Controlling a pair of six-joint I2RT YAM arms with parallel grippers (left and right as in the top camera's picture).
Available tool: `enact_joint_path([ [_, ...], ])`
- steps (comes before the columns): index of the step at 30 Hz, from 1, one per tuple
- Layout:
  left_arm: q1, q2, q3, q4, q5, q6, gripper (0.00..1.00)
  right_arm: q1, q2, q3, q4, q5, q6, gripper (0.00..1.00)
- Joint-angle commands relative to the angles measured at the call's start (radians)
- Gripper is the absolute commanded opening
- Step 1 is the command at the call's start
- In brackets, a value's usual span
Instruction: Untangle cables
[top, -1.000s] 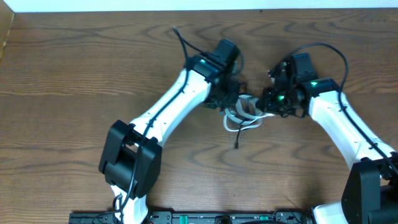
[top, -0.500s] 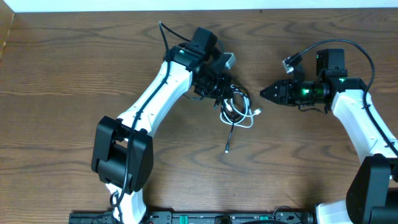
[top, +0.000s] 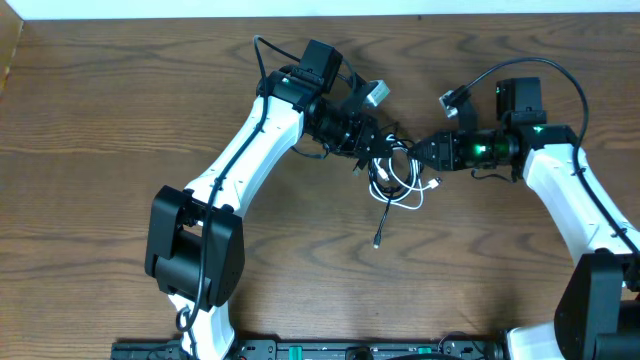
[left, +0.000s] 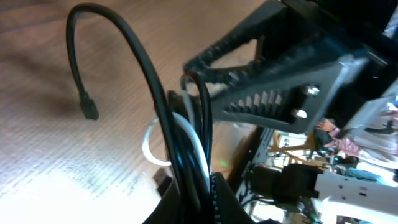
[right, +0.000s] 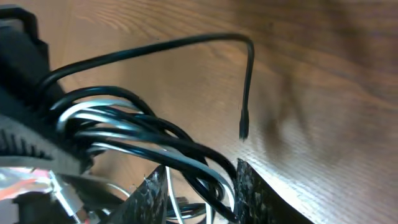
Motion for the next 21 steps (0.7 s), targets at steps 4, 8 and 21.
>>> enact_joint_path([
  [4, 0.003, 0.000, -0.002, -0.056, 0.075, -0.010, 0.07, 0.033, -0.012, 0.021, 0.051, 0.069, -0.024, 0.35],
  [8, 0.003, 0.000, -0.002, -0.080, 0.089, -0.011, 0.08, 0.061, -0.012, 0.020, 0.080, 0.077, -0.021, 0.39],
  [21, -0.011, 0.000, -0.002, -0.085, 0.173, -0.037, 0.07, 0.179, -0.011, 0.015, 0.077, 0.678, 0.458, 0.31],
])
